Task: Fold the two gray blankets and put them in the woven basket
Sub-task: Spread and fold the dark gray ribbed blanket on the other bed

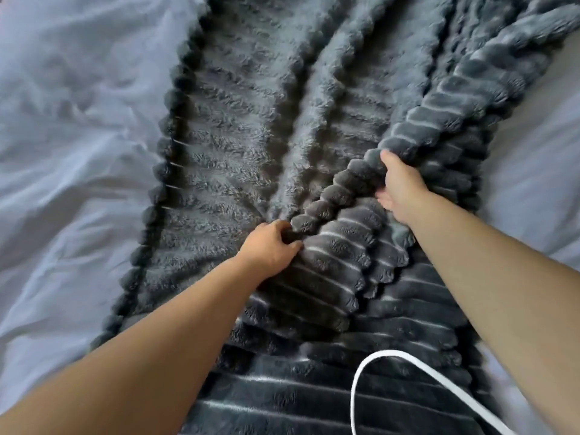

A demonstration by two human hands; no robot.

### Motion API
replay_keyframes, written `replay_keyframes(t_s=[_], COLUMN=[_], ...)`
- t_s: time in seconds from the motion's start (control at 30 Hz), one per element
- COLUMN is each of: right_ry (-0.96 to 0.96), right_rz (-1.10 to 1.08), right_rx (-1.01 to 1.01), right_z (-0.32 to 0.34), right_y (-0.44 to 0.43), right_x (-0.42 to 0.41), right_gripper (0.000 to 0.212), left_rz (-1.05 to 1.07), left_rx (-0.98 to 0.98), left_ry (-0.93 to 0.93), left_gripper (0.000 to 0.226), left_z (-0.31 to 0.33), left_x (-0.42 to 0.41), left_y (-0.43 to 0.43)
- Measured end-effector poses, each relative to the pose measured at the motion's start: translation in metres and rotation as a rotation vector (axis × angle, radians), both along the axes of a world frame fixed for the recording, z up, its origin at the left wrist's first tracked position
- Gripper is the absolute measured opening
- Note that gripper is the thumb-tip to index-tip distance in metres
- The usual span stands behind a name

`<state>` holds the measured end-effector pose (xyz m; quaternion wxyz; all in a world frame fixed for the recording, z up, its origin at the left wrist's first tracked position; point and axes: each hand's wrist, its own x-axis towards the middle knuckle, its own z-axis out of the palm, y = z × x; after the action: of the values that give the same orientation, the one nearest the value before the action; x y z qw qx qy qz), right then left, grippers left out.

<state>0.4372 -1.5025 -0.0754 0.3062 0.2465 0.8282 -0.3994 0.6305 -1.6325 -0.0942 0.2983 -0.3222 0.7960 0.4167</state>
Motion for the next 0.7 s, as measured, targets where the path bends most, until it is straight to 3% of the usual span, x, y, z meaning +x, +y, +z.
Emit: replay_keyframes(t_s=[0.1,0.23,0.37,0.53,0.6,0.7], right_ry=[0.015,0.134,0.194,0.345,0.517,0.694], right_rz=[0.036,0.362,0.444,0.08,-0.097,-0.176], right_rx=[0.109,0.468,0.525,0.267,0.163,-0.014], right_z=[-0.037,-0.054,-0.046,0.003,0.034,0.079], right_y=[-0.006,-0.003,-0.002,-0.003,-0.016,-0.065], right_x=[-0.017,-0.022,-0.011,0.015,0.029,0.027], right_gripper=[0.063,0.037,0.038,0.039,0.037,0.042], left_rz=[-0.03,-0.071,-0.088,-0.163,-0.09,0.159], left_rx=[-0.106,-0.146,-0.089,0.029,0.03,-0.016], left_ry=[-0.021,-0.036,-0.017,0.036,0.143,0.331], left_gripper=[0.047,0.043,0.022,0.013,0.011,0.011], left_z=[-0.027,-0.044,-0.042,-0.001,0.022,0.053], left_x=[-0.011,-0.018,-0.02,-0.014,-0.004,0.018], left_y=[-0.001,-0.001,-0.005,-0.025,-0.037,-0.06])
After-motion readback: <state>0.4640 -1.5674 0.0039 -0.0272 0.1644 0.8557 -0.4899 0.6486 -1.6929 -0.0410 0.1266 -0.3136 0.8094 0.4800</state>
